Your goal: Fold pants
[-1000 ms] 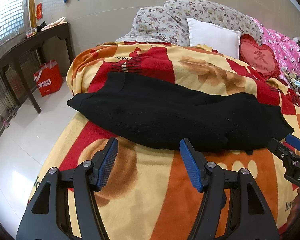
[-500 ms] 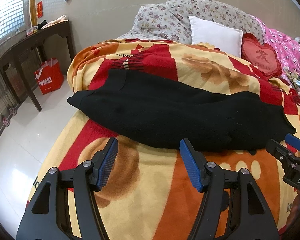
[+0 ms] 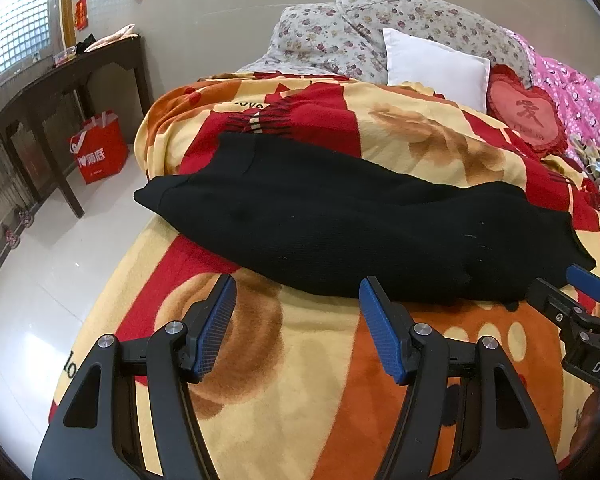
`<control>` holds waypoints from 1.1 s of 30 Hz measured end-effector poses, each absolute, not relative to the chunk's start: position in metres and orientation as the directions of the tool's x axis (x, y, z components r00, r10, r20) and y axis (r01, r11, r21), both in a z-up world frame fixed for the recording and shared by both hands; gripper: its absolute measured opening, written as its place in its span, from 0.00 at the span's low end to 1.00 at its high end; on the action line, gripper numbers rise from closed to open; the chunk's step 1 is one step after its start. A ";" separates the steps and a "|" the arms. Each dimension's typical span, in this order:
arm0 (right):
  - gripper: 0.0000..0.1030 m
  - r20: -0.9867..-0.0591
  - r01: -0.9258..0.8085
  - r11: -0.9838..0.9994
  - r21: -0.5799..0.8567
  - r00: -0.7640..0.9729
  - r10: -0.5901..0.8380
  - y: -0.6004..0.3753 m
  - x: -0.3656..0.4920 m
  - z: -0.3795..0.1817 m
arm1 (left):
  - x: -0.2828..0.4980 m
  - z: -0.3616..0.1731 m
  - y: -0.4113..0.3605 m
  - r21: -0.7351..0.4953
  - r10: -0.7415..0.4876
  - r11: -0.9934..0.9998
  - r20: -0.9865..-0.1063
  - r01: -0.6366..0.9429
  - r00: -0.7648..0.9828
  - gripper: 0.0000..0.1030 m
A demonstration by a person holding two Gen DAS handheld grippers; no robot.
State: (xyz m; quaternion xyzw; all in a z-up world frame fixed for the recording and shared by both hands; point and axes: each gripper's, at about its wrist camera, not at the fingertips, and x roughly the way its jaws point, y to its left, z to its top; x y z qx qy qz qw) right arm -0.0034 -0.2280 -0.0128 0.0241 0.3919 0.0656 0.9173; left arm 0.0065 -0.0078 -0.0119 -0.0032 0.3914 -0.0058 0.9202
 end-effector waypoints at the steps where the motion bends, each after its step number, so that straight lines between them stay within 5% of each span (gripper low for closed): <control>1: 0.85 -0.717 -0.104 0.990 0.092 0.683 0.139 -0.226 -0.002 -0.013 | 0.007 -0.012 -0.008 -0.011 -0.013 1.000 -0.720 0.008 0.694 0.62; 33: 0.85 -0.712 -0.148 0.984 0.099 0.680 0.174 -0.197 0.012 -0.011 | 0.009 -0.007 0.011 0.000 0.014 1.000 -0.727 -0.019 0.687 0.62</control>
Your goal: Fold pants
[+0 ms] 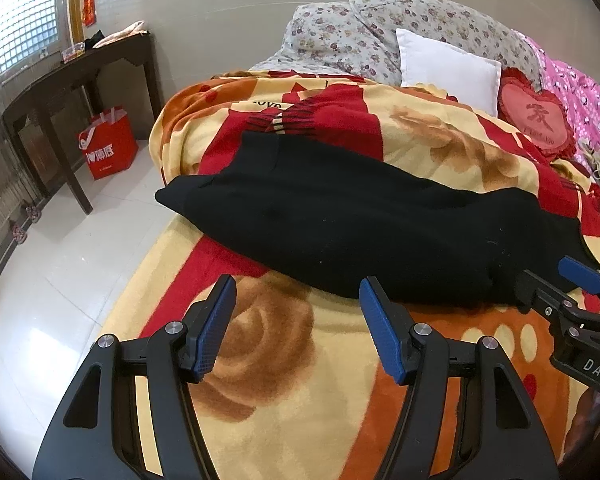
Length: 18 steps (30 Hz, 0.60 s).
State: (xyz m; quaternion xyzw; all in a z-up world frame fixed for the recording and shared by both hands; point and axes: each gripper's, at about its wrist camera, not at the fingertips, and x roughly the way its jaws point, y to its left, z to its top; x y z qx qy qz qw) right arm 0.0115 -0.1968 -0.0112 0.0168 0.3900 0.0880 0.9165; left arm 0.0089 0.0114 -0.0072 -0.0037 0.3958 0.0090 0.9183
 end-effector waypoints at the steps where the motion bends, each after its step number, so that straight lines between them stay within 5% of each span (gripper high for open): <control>1: 0.85 -0.712 -0.150 0.983 0.105 0.679 0.179 -0.197 0.012 -0.012 | 0.009 -0.007 0.013 -0.002 0.012 1.000 -0.727 -0.020 0.686 0.62; 18: 0.85 -0.726 -0.170 0.980 0.101 0.661 0.190 -0.192 0.018 -0.014 | 0.015 -0.013 0.013 -0.006 0.010 1.000 -0.742 -0.021 0.670 0.62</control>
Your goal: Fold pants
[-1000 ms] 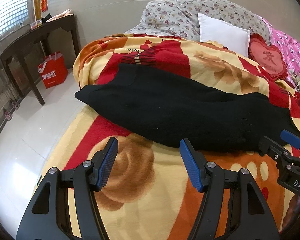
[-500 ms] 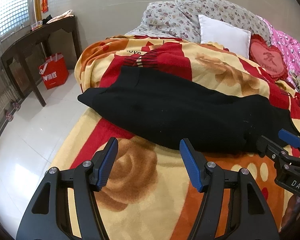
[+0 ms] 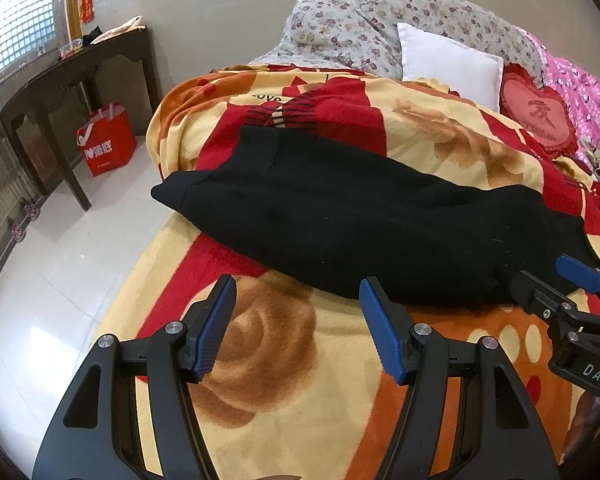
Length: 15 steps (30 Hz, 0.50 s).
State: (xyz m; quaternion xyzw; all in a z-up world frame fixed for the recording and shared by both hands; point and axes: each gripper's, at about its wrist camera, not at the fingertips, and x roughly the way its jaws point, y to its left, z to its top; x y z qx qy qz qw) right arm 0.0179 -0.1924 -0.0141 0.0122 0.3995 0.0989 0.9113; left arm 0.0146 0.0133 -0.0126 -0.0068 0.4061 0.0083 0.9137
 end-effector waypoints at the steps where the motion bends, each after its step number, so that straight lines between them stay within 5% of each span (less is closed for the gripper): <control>1: 0.85 -0.724 -0.171 0.980 0.105 0.662 0.193 -0.193 0.018 -0.014 | 0.015 -0.013 0.014 -0.009 0.008 1.000 -0.744 -0.022 0.668 0.62; 15: 0.85 -0.728 -0.205 0.972 0.119 0.647 0.226 -0.188 0.019 -0.015 | 0.016 -0.018 0.012 -0.006 0.013 1.000 -0.754 -0.026 0.657 0.62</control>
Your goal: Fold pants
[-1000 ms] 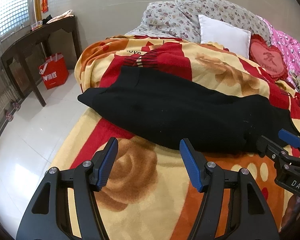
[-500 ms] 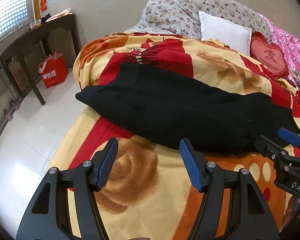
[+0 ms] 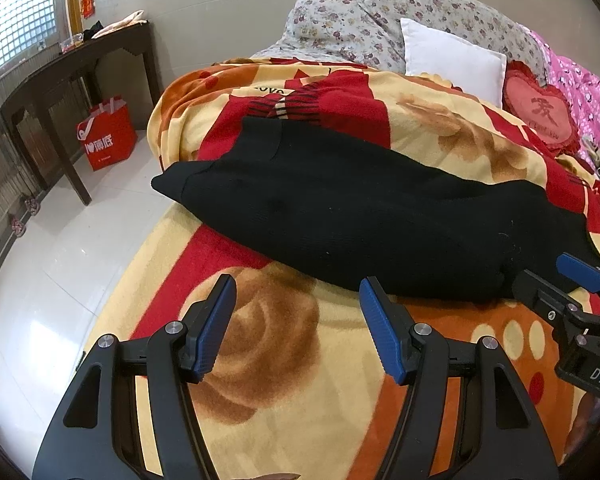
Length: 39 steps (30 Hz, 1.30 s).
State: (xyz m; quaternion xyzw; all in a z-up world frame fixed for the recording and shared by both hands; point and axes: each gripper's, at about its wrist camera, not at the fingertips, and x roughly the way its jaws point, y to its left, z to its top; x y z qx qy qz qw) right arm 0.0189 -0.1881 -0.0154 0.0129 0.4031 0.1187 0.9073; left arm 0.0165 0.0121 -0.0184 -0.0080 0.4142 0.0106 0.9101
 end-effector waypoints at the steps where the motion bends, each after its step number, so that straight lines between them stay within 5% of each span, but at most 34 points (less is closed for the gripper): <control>1: 0.85 -0.730 -0.208 0.971 0.116 0.645 0.225 -0.188 0.020 -0.016 | 0.016 -0.018 0.013 -0.006 0.013 1.000 -0.754 -0.027 0.657 0.62; 15: 0.85 -0.722 -0.279 0.951 0.133 0.630 0.286 -0.184 0.040 -0.013 | 0.038 -0.011 0.031 -0.013 -0.005 1.000 -0.757 -0.008 0.653 0.62; 31: 0.85 -0.796 -0.692 0.715 0.093 0.380 0.471 -0.150 0.145 -0.027 | 0.169 -0.013 0.070 -0.083 -0.153 0.985 -0.821 0.151 0.551 0.62; 34: 0.73 -0.814 -0.723 0.678 0.131 0.312 0.490 -0.139 0.161 -0.046 | 0.189 -0.022 0.060 -0.059 -0.145 0.982 -0.842 0.178 0.519 0.62; 36: 0.51 -0.823 -0.734 0.664 0.142 0.285 0.491 -0.133 0.165 -0.055 | 0.200 -0.033 0.053 -0.026 -0.116 0.982 -0.864 0.186 0.489 0.62; 37: 0.50 -0.816 -0.741 0.657 0.143 0.287 0.502 -0.132 0.165 -0.056 | 0.204 -0.041 0.052 -0.024 -0.110 0.983 -0.876 0.185 0.470 0.62; 39: 0.32 -0.808 -0.761 0.636 0.127 0.293 0.512 -0.129 0.158 -0.055 | 0.204 -0.054 0.051 -0.016 -0.102 0.982 -0.885 0.189 0.455 0.62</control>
